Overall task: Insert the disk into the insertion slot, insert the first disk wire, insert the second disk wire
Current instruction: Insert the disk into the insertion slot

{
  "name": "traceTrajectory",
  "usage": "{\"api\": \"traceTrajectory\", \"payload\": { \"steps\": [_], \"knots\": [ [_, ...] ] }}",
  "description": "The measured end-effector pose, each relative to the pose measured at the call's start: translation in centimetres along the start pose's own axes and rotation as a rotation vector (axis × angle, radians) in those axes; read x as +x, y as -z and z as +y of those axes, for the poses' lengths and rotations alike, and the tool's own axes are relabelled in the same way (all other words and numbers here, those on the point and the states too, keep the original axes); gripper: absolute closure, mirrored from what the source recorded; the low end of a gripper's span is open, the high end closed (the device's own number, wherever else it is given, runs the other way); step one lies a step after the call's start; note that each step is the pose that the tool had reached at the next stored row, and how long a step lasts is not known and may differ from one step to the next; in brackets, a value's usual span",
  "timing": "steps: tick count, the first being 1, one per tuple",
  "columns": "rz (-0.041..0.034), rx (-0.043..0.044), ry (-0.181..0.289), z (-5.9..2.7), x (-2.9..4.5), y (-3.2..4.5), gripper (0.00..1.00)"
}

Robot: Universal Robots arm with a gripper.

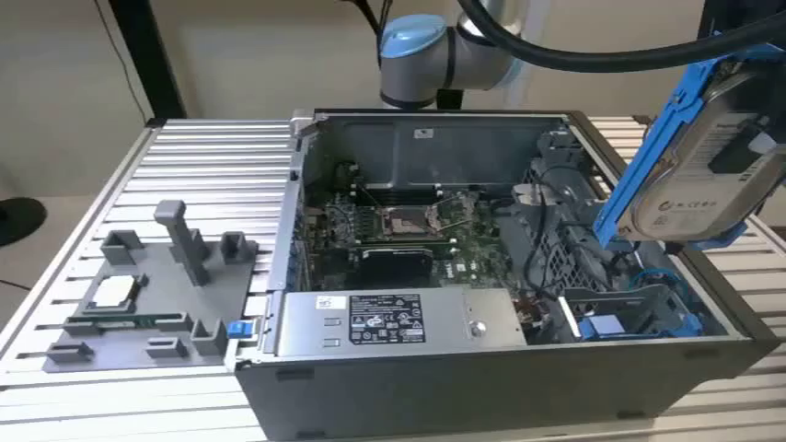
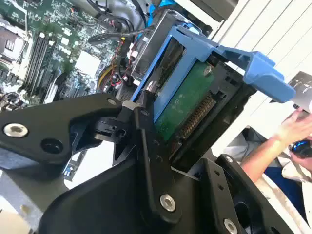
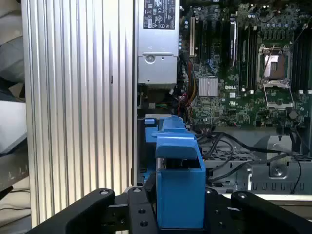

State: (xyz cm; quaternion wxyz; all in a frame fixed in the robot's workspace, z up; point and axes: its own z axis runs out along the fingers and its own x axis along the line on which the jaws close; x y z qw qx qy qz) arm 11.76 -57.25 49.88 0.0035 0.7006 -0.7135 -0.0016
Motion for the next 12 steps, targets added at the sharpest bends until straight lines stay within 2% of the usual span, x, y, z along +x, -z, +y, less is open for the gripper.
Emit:
{"api": "traceTrajectory", "payload": {
  "steps": [3,12],
  "knots": [
    [-0.0001,0.0033,0.0,0.0,0.0,0.0,1.0],
    [-0.0004,0.0057,0.0,0.0,0.0,-0.09,1.0]
  ]
}}
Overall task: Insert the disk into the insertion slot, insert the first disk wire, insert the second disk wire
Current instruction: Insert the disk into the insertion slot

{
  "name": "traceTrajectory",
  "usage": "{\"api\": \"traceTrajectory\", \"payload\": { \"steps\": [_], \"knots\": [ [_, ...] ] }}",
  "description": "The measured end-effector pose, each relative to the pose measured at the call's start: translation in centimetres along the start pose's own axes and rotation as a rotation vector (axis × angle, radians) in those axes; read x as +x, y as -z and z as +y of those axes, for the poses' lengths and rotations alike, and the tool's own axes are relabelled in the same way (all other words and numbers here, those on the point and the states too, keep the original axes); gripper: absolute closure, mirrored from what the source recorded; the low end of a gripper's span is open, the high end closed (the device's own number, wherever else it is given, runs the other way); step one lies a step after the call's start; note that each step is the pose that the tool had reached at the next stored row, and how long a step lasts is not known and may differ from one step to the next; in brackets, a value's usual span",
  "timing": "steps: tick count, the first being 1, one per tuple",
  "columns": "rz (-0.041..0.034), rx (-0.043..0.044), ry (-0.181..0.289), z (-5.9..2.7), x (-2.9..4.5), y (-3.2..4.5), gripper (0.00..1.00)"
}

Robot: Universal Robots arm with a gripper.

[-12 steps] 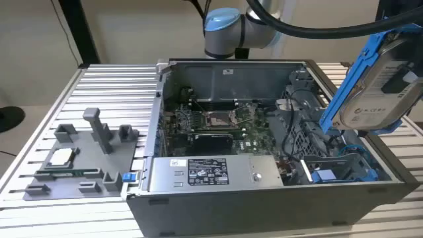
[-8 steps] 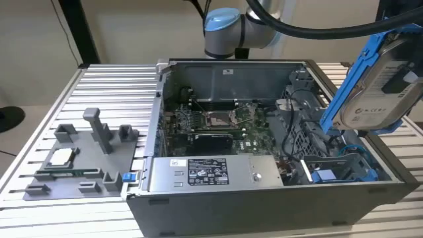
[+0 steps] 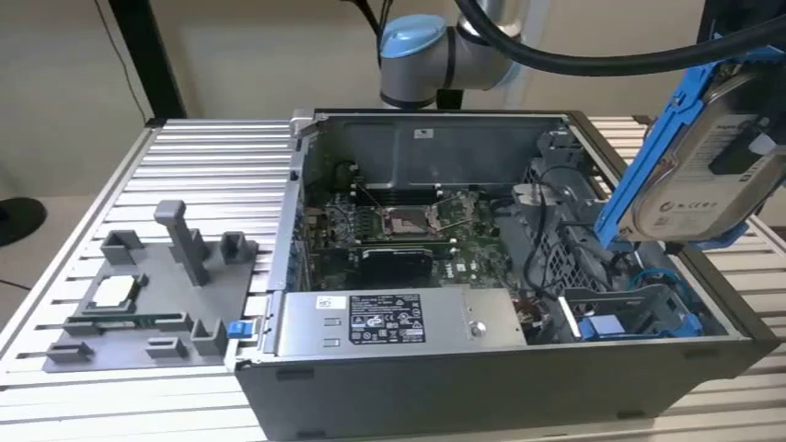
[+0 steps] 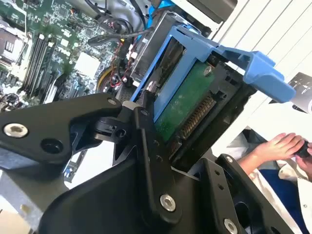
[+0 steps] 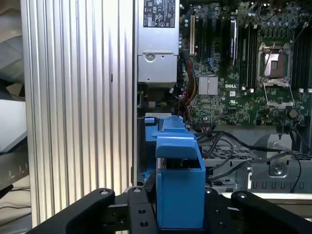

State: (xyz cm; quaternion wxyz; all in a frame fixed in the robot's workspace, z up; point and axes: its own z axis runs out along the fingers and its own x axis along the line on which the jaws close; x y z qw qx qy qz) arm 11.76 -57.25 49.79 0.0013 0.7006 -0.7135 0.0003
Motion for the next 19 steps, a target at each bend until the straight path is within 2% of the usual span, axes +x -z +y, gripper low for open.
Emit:
{"api": "traceTrajectory", "payload": {
  "steps": [6,19],
  "knots": [
    [0.0004,0.0,0.0,-0.1,0.0,-0.66,1.0],
    [0.0005,0.0,0.0,-0.19,-0.01,-2.88,1.0]
  ]
}}
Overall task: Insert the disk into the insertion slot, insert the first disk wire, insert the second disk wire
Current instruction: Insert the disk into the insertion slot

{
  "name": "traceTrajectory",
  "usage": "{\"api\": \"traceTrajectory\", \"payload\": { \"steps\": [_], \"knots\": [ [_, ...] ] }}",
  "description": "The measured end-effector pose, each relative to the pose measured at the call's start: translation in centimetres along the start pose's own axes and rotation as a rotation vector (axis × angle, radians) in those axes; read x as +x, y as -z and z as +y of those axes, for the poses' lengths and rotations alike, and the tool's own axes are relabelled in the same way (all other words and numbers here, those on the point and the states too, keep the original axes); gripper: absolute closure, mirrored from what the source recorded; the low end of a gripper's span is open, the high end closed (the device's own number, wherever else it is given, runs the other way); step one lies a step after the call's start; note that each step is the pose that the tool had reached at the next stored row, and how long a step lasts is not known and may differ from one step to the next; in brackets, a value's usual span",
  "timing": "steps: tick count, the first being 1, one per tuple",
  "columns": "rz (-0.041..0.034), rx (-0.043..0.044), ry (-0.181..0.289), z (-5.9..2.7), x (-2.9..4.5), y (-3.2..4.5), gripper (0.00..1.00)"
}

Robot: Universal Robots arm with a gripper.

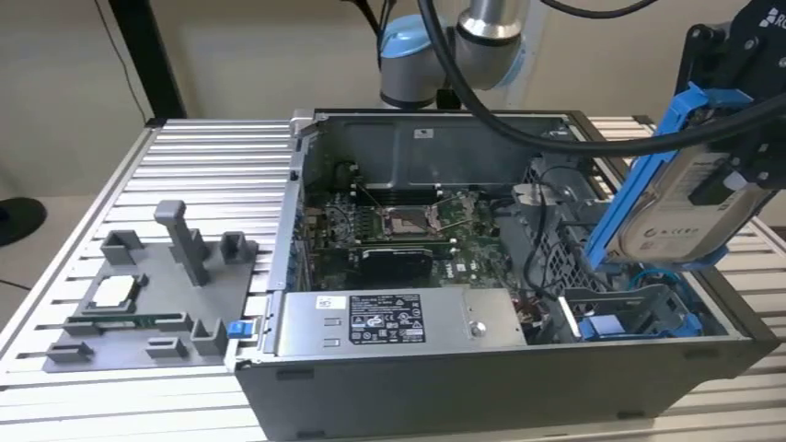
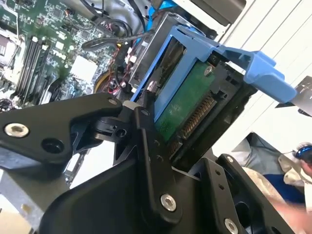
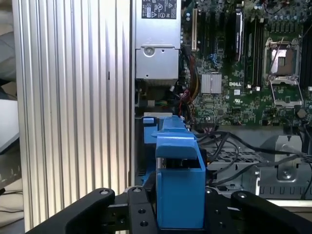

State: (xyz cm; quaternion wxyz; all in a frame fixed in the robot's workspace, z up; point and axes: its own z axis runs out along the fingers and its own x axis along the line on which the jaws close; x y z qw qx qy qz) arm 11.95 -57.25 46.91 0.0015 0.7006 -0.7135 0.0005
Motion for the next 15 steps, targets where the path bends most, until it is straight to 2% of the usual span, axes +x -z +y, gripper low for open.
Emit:
{"api": "traceTrajectory", "payload": {
  "steps": [15],
  "knots": [
    [-0.0013,0.0,0.0,-0.44,0.22,-2.67,1.0]
  ]
}}
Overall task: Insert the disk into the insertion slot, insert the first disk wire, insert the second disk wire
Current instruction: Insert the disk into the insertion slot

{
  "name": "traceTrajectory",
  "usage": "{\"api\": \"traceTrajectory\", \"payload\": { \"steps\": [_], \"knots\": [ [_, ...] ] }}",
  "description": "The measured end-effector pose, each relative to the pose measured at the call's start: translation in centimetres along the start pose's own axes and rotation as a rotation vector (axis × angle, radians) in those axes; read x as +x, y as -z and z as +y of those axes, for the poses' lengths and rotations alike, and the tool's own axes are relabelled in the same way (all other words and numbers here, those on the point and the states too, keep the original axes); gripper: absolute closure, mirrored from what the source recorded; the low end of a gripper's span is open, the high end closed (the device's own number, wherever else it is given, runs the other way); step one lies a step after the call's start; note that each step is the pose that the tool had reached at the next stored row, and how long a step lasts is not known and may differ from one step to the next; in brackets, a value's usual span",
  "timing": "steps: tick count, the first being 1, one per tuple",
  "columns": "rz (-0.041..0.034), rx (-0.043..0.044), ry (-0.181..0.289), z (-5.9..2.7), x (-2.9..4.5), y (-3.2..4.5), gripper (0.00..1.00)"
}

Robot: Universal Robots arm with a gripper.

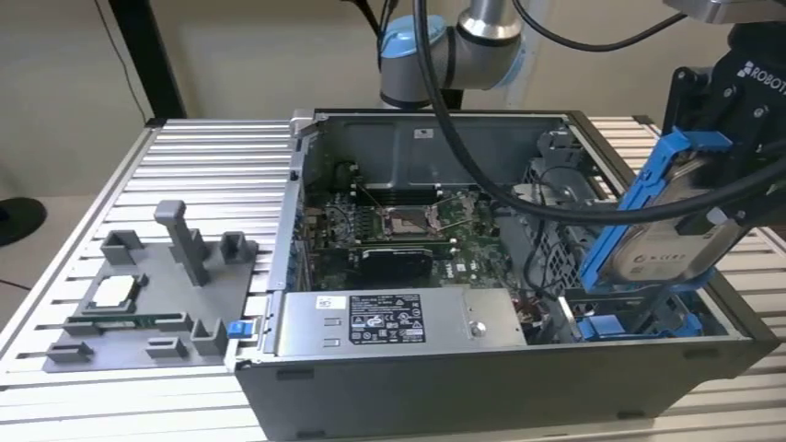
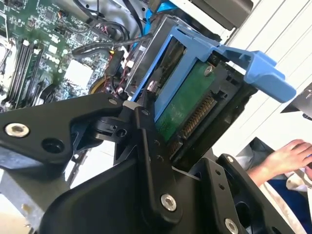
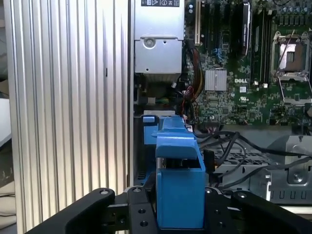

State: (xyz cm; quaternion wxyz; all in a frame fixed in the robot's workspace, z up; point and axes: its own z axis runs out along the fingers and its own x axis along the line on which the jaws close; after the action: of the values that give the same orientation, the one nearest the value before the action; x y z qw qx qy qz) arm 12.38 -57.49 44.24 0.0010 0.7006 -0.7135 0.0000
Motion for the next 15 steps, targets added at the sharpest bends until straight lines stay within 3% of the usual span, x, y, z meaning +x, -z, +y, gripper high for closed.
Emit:
{"api": "traceTrajectory", "payload": {
  "steps": [11,15],
  "knots": [
    [-0.0064,-0.0002,0.0,-0.28,0.07,-1.91,1.0],
    [-0.0063,-0.0001,0.0,-0.29,0.07,-2.04,1.0]
  ]
}}
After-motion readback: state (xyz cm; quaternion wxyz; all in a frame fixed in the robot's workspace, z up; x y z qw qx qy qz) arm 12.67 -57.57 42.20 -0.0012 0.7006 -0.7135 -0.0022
